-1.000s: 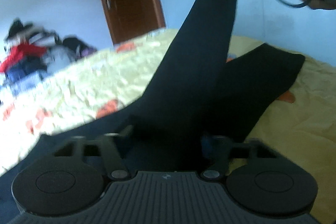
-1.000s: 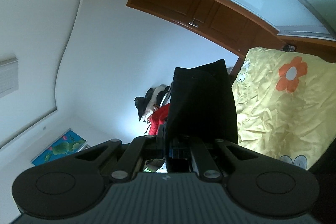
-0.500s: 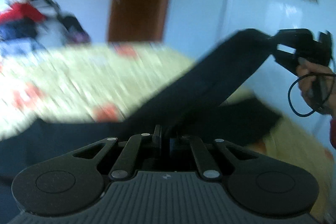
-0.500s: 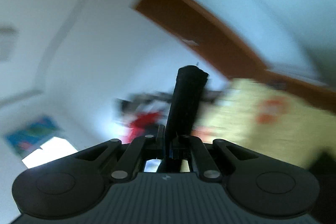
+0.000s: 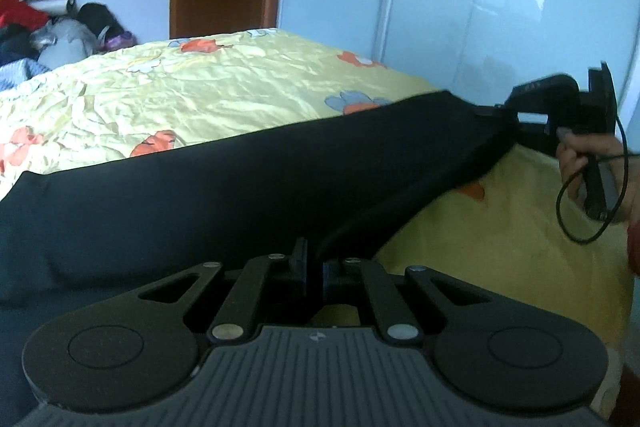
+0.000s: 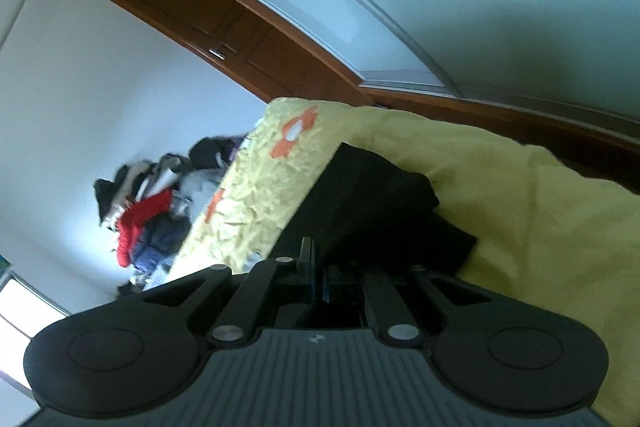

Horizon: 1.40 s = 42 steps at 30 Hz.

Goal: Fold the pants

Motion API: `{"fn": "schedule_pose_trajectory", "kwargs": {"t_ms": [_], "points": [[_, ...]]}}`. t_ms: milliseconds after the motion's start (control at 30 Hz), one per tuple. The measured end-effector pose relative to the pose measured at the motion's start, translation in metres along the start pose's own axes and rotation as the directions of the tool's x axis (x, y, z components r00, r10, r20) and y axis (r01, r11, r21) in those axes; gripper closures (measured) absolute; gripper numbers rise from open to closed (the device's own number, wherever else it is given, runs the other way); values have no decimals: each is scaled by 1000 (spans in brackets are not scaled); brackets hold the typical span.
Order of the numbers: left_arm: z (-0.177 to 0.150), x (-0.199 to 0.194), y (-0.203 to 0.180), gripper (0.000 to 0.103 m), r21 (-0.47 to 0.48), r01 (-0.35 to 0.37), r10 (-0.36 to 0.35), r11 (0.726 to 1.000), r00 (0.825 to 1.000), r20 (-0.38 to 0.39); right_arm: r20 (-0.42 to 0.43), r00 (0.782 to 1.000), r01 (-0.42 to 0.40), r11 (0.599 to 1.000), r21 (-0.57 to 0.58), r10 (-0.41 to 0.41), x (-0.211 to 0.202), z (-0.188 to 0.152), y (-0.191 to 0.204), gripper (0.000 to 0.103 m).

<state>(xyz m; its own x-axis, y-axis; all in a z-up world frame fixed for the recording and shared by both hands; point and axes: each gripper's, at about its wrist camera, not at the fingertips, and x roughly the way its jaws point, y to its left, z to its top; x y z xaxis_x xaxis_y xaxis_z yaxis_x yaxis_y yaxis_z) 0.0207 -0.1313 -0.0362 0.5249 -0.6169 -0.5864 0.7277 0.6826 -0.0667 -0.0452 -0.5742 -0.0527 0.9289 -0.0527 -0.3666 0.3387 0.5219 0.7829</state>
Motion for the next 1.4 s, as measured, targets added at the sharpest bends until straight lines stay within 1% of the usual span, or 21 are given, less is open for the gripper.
{"fn": "schedule_pose_trajectory", "kwargs": {"t_ms": [167, 200, 267, 300, 333, 400, 500, 600, 667, 700, 767, 833, 900, 1000, 1033, 1067, 1133, 1167, 1233, 1300, 1400], "points": [[-2, 1, 3, 93, 4, 28, -28, 1000, 999, -17, -8, 996, 88, 995, -55, -89, -6, -4, 3, 99], [-2, 0, 5, 85, -8, 43, -43, 999, 999, -26, -2, 995, 96, 994, -56, -97, -6, -5, 3, 99], [-1, -3, 10, 81, -37, 70, -71, 997, 997, -44, -2, 993, 116, 991, -74, -116, -7, -6, 5, 99], [-1, -6, 13, 71, -48, 81, -83, 996, 995, -54, -5, 992, 124, 989, -82, -125, -7, -6, 6, 99], [-1, -10, 15, 53, -58, 90, -94, 994, 993, -65, -3, 991, 131, 988, -87, -132, -11, -5, 6, 98], [0, -21, 20, 32, -77, 86, -92, 993, 993, -75, 22, 986, 168, 980, -110, -167, -18, -5, 11, 97], [3, -43, 26, 27, -64, 73, -74, 995, 997, -22, 115, 963, 264, 944, -198, -245, -35, -7, 22, 94], [9, -56, 35, 18, -70, -15, 18, 997, 999, 51, 267, 924, 352, 879, -322, -273, -44, -18, 50, 89], [12, -55, 43, 13, -83, -106, 112, 991, 991, 79, 261, 937, 333, 820, -466, -232, -33, -31, 80, 84], [13, -52, 48, 13, -91, -155, 161, 984, 985, 68, 195, 959, 280, 780, -560, -205, -21, -39, 98, 79], [14, -42, 57, 13, -101, -223, 227, 970, 974, 23, 22, 987, 131, 700, -702, -162, 6, -61, 129, 56], [15, -33, 65, 14, -105, -262, 261, 959, 965, -24, -153, 977, -34, 607, -794, -146, 32, -90, 159, 47], [15, -25, 71, 13, -86, -292, 288, 952, 956, -58, -245, 954, -139, 472, -871, -170, 54, -122, 186, 47], [15, -14, 77, 13, -23, -354, 351, 935, 932, -88, -299, 920, -207, 334, -919, -253, 85, -153, 209, 47], [13, -8, 81, 13, -4, -373, 371, 928, 923, -104, -291, 912, -209, 284, -936, -288, 96, -161, 213, 46], [13, -1, 85, 11, -1, -388, 385, 922, 914, -125, -284, 916, -211, 262, -942, -285, 106, -163, 215, 44], [12, 6, 99, 9, -58, -371, 361, 927, 923, -132, -298, 912, -207, 309, -928, -283, 124, -153, 216, 36], [14, 8, 104, 8, -96, -365, 351, 926, 926, -140, -289, 916, -193, 326, -925, -278, 136, -149, 215, 19], [16, 13, 113, 3, -154, -371, 351, 916, 925, -145, -291, 915, -169, 392, -904, -278, 156, -136, 207, 0], [16, 15, 114, 1, -166, -387, 365, 907, 919, -148, -331, 915, -181, 498, -848, -232, 171, -122, 197, 0], [17, 7, 107, 4, -157, -396, 373, 905, 914, -159, -275, 931, -113, 525, -843, -241, 157, -121, 195, 0]]}}
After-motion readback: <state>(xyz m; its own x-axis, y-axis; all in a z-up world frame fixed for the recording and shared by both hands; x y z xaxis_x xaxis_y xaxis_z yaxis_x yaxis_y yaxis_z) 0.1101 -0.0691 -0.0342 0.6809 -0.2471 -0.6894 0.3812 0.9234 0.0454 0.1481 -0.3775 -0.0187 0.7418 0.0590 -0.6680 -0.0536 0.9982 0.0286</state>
